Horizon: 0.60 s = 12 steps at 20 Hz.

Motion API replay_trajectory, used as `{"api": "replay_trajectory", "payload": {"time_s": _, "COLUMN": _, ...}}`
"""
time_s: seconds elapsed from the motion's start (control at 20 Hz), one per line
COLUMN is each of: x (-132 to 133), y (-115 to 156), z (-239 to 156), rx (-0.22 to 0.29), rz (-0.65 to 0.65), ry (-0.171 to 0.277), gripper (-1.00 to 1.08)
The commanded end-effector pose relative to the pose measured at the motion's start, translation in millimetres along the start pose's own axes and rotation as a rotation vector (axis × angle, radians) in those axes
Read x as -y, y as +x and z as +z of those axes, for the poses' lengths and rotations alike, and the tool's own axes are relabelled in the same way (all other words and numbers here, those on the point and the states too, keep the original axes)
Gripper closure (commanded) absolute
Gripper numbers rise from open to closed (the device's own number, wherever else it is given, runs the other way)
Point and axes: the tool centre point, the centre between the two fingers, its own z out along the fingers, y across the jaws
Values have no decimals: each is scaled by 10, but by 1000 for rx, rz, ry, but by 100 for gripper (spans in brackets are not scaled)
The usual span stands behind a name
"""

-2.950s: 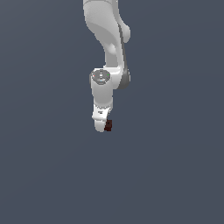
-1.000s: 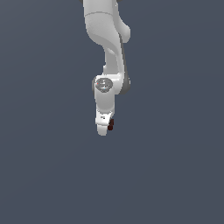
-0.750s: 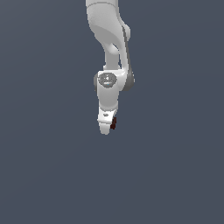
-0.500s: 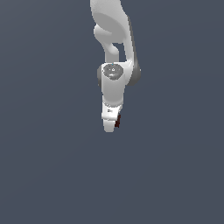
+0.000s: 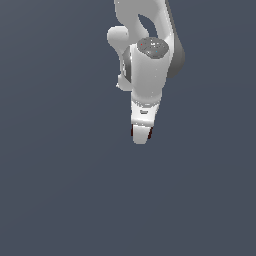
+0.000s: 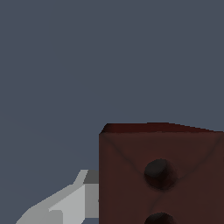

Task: Pick up the object and move it to a goal position.

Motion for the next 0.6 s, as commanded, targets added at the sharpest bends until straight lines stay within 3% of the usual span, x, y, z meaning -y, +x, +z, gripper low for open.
{"api": "replay_trajectory", "payload": {"time_s": 0.0, "x": -48, "y": 129, "z": -246, "rx": 0, "rz": 0, "ry": -1, "gripper": 108}}
{"api": "replay_trajectory", "payload": {"time_s": 0.55, "x": -208, "y": 462, "z": -863, "rx": 1, "rz": 2, "ry": -1, "gripper": 108}}
